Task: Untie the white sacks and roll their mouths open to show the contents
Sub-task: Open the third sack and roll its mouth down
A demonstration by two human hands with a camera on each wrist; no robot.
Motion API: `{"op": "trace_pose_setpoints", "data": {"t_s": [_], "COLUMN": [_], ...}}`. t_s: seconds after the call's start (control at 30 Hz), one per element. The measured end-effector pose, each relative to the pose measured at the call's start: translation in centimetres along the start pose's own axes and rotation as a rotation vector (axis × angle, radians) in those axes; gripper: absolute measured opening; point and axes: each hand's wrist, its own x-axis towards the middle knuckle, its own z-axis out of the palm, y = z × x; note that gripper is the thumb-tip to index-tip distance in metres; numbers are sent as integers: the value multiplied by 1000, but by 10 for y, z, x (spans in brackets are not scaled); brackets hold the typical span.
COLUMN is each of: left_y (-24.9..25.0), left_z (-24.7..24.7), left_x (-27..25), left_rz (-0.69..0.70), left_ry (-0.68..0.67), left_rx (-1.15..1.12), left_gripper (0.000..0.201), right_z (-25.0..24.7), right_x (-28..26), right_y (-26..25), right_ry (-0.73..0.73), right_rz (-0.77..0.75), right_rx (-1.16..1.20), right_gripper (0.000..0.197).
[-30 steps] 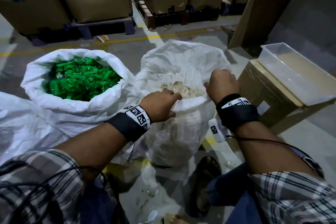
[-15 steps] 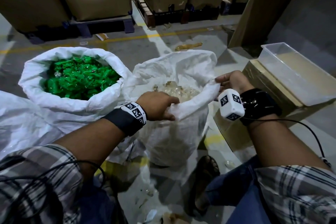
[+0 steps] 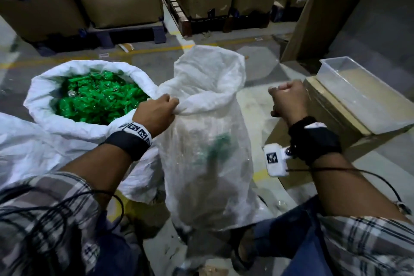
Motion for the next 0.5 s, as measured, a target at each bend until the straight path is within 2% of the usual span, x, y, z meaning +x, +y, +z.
{"op": "trace_pose_setpoints", "data": {"t_s": [0.07, 0.13, 0.17, 0.2, 0.23, 0.3, 0.37, 0.5], "left_y": [8, 17, 22, 27, 32, 40, 44, 43], "left_z": [2, 1, 0, -1, -2, -4, -6, -5], "left_x": [-5, -5, -3, -2, -2, -5, -9, -14], "left_rz": [50, 102, 134, 170, 203, 270, 319, 342], "left_ry": [-39, -38, -15, 11, 28, 44, 72, 73], "left_rx": [-10, -10, -6, -1, 5, 9, 23, 53], "left_gripper": [29, 28, 28, 27, 26, 27, 33, 26], "right_z": [6, 17, 24, 31, 38, 44, 42, 35], "right_x": [-15, -35, -42, -47, -48, -42, -27, 10], "right_y": [2, -3, -6, -9, -10, -8, -3, 10], "right_ry": [92, 138, 147, 157, 164, 121, 72, -113], "right_rz": [-401, -747, -842, -875, -846, -642, -422, -95], "right_rx": [-255, -329, -372, -457, -570, -761, -776, -625], "right_gripper": [24, 24, 26, 30, 38, 54, 60, 39]}}
